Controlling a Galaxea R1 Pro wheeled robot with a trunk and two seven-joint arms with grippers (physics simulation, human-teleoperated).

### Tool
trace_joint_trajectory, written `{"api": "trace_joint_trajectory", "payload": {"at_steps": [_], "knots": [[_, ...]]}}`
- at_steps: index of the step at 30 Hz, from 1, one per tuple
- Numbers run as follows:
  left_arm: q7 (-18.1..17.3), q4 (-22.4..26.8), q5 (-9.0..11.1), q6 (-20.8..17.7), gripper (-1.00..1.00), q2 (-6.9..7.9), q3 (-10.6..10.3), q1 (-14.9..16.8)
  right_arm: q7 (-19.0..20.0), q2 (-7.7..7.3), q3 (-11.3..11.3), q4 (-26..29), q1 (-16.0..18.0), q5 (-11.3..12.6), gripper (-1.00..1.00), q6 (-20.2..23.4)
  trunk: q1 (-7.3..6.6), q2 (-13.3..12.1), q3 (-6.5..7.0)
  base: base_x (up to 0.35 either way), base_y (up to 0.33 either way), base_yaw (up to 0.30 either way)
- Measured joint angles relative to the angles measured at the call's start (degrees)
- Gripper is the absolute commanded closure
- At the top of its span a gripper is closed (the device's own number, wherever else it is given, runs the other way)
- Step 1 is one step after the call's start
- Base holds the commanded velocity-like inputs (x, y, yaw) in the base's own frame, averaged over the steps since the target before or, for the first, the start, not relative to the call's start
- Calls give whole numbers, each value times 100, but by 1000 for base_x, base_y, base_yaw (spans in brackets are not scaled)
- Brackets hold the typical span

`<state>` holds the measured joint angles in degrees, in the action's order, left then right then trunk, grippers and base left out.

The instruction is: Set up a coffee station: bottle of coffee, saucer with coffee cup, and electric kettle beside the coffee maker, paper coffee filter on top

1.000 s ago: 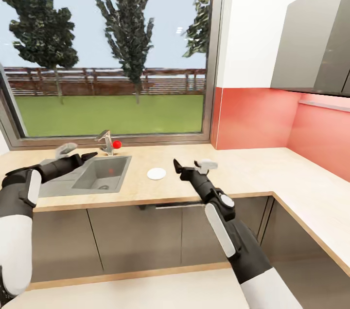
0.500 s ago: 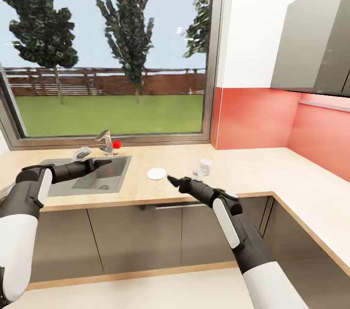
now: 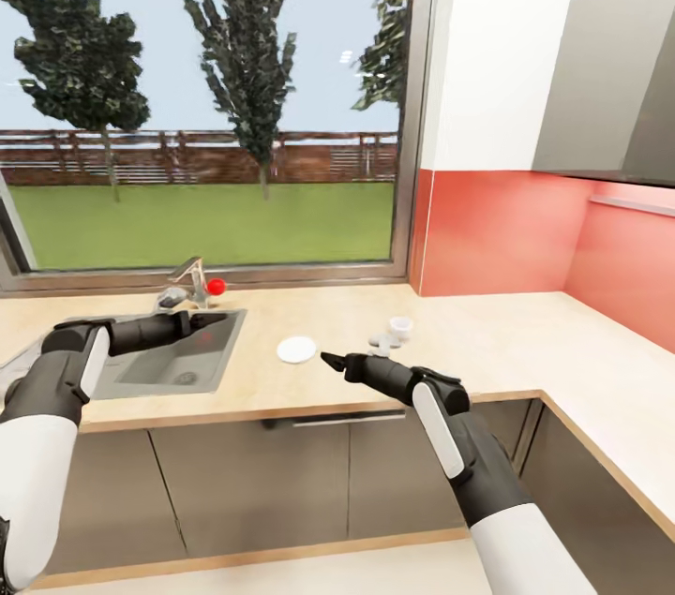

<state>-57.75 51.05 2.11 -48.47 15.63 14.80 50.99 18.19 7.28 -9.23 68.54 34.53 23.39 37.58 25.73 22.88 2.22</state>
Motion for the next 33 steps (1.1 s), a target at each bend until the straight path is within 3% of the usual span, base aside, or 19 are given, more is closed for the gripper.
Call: {"api": "trace_joint_trajectory", "payload": {"at_steps": [17,27,33], "knots": [[-82,-58,3,-7,-100,-16,-10,-157,0,-41,-34,-9,-8,11,-100,11,0,0,0,325,-53,-1],[-216,-53,5,4,-100,-15,-9,-480,0,-11,-48,-33,-10,18,-100,21,0,0,0,332,0,-202],[-230,-51,-9,11,-100,12,-2,-565,0,4,-142,-150,-19,79,-100,37,3,-1,0,58,0,-13]]}}
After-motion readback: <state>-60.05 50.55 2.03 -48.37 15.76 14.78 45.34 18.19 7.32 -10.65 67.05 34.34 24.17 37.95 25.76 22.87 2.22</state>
